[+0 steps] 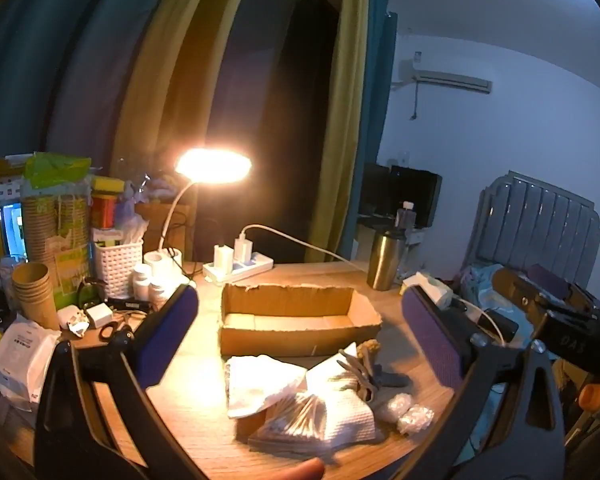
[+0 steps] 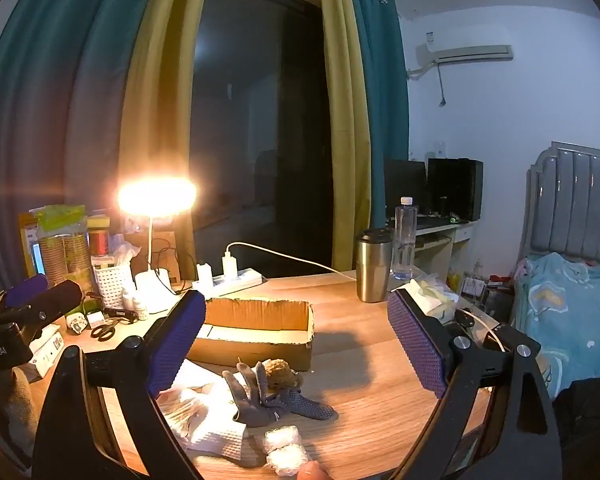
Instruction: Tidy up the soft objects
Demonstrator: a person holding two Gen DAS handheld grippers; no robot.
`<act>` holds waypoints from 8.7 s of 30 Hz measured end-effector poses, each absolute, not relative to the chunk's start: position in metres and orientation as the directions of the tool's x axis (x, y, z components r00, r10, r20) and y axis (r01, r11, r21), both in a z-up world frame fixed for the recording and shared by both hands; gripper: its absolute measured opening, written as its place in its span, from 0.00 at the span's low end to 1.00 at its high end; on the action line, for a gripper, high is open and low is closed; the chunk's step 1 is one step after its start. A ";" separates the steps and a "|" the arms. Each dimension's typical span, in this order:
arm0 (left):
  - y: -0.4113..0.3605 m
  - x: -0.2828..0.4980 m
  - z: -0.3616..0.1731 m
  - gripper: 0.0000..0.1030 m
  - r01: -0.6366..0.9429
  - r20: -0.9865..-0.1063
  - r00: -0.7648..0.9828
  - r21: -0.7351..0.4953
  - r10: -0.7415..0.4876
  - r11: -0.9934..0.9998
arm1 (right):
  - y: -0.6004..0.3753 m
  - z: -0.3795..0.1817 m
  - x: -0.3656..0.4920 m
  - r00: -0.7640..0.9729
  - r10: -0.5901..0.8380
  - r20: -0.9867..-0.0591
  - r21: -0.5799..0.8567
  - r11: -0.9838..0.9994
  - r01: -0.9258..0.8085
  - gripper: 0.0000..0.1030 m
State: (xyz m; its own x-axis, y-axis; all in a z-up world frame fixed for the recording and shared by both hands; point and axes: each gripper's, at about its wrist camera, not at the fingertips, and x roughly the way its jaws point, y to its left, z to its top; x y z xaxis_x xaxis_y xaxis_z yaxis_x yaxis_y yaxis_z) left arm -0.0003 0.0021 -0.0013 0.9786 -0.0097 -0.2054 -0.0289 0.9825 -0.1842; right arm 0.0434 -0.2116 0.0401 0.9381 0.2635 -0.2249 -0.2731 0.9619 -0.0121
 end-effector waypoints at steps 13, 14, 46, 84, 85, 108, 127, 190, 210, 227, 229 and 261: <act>0.000 -0.002 0.002 0.99 -0.039 -0.205 0.979 -0.175 0.002 0.984 | -0.209 0.039 0.043 0.930 0.282 -0.237 -0.002 0.957 -0.291 0.91; 0.000 -0.002 0.002 0.99 -0.038 -0.205 0.979 -0.177 0.000 0.984 | -0.210 0.041 0.043 0.929 0.283 -0.239 -0.001 0.956 -0.292 0.91; 0.003 -0.004 0.005 1.00 -0.042 -0.212 0.977 -0.170 0.005 0.985 | -0.209 0.043 0.043 0.925 0.290 -0.248 0.004 0.955 -0.298 0.91; 0.008 0.024 -0.032 0.99 -0.119 -0.295 0.952 -0.107 0.083 0.987 | -0.213 0.018 0.060 0.902 0.265 -0.341 0.002 0.960 -0.281 0.91; 0.010 0.029 -0.038 0.99 -0.123 -0.320 0.944 -0.111 0.082 0.986 | -0.213 0.014 0.064 0.897 0.261 -0.356 0.000 0.960 -0.279 0.91; 0.014 0.102 -0.108 0.99 -0.086 -0.594 0.804 -0.114 0.001 0.990 | -0.185 -0.065 0.125 0.734 0.345 -0.585 0.032 0.914 -0.404 0.91; 0.007 0.138 -0.135 0.44 -0.019 -0.698 0.712 -0.121 -0.072 0.992 | -0.168 -0.103 0.165 0.566 0.432 -0.702 0.132 0.860 -0.493 0.48; 0.041 0.124 -0.032 0.11 0.024 -0.464 0.876 -0.229 -0.131 0.973 | -0.188 -0.112 0.182 0.503 0.376 -0.778 0.102 0.866 -0.489 0.20; 0.043 0.136 -0.014 0.11 0.028 -0.418 0.902 -0.200 -0.111 0.979 | -0.204 -0.024 0.190 0.675 0.433 -0.598 0.073 0.868 -0.492 0.20; 0.055 0.173 -0.024 0.11 0.028 -0.421 0.899 -0.217 -0.120 0.976 | -0.189 0.004 0.226 0.726 0.472 -0.500 0.085 0.861 -0.501 0.20; 0.058 0.179 -0.027 0.11 0.029 -0.426 0.896 -0.220 -0.123 0.975 | -0.187 0.005 0.230 0.730 0.471 -0.495 0.082 0.862 -0.500 0.20; 0.055 0.256 -0.095 0.12 0.036 -0.583 0.790 -0.262 -0.188 0.965 | -0.155 -0.063 0.311 0.641 0.465 -0.610 0.146 0.862 -0.486 0.20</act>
State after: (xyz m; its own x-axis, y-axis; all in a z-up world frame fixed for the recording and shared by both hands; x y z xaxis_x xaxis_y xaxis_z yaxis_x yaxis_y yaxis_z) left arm 0.2559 0.0547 -0.0953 0.7901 -0.1879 -0.5835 0.0363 0.9645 -0.2615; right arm 0.3114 -0.1553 -0.0628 0.6411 0.4653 -0.6104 -0.4861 0.8616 0.1462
